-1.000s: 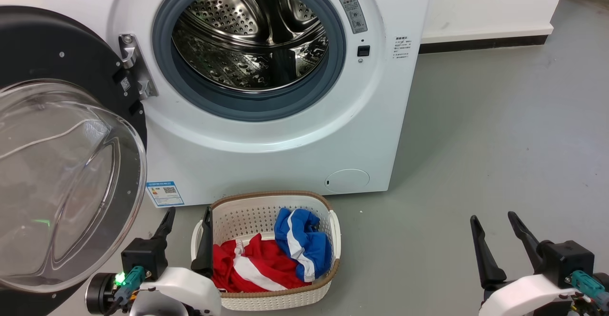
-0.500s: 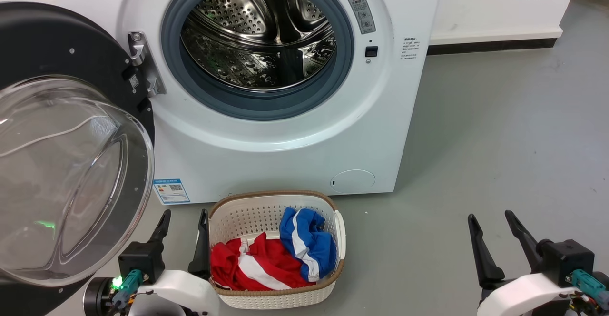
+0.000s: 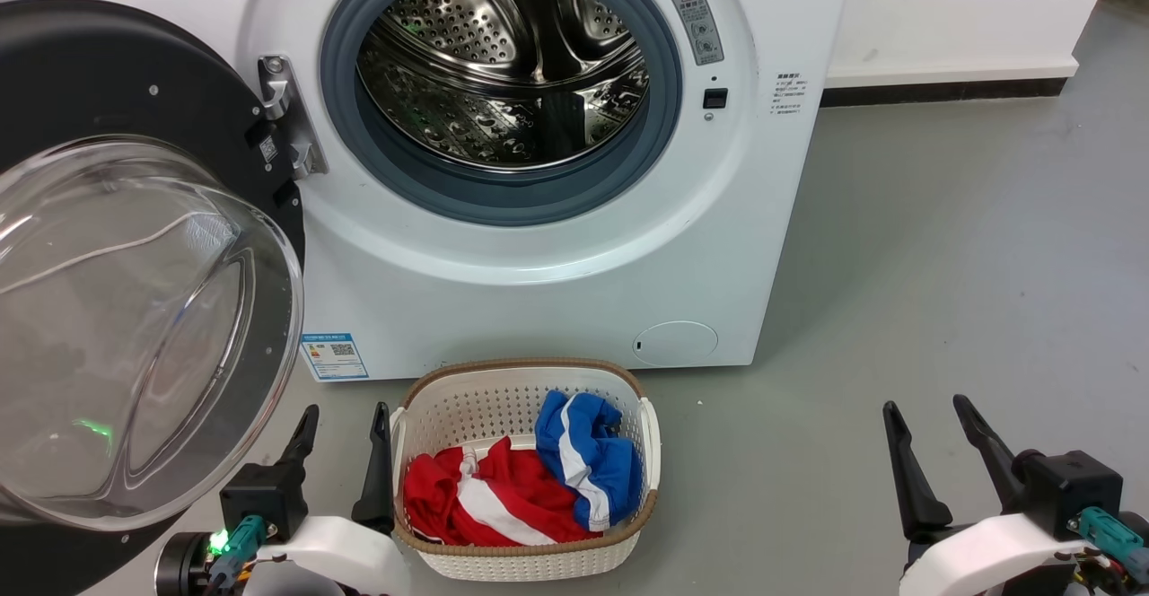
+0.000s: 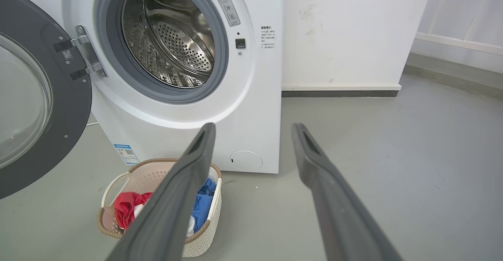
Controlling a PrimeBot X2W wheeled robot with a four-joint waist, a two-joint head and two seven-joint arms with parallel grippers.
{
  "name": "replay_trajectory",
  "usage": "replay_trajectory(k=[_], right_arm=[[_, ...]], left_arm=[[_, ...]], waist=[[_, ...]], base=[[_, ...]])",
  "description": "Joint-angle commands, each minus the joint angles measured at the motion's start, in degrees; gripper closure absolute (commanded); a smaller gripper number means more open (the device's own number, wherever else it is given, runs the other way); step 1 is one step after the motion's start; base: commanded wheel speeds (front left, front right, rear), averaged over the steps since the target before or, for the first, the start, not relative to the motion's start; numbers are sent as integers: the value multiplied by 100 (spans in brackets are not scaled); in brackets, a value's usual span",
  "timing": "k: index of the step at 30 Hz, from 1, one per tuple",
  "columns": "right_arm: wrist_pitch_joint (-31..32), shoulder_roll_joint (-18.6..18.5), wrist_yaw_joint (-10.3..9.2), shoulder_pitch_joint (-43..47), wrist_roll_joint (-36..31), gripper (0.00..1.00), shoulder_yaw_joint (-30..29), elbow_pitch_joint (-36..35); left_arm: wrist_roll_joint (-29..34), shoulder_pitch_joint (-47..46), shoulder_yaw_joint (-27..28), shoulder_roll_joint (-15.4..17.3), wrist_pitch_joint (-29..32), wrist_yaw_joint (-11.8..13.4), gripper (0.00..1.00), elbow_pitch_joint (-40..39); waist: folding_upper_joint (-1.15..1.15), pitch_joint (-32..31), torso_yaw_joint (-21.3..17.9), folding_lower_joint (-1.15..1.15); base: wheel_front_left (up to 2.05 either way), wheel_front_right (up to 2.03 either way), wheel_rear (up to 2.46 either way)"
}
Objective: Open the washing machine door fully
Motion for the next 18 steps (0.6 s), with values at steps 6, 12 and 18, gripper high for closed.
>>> replay_trajectory(k=[6,12,18], right_arm=[[-39,22,-1,-54,6,0,11,14],[-38,41,-1,-60,16,0,12,45],[-54,63,-1,-31,31,0,15,80]], left_arm=[[-25,27,-15,49,-31,36,0,-13],[-39,6,-37,84,-15,33,0,-20],[-69,-21,-48,107,-46,-27,0,-43]], waist=[[0,3,-8,0],[0,6,-18,0],[0,6,-17,0]], base=[[0,0,0],[0,0,0],[0,0,0]])
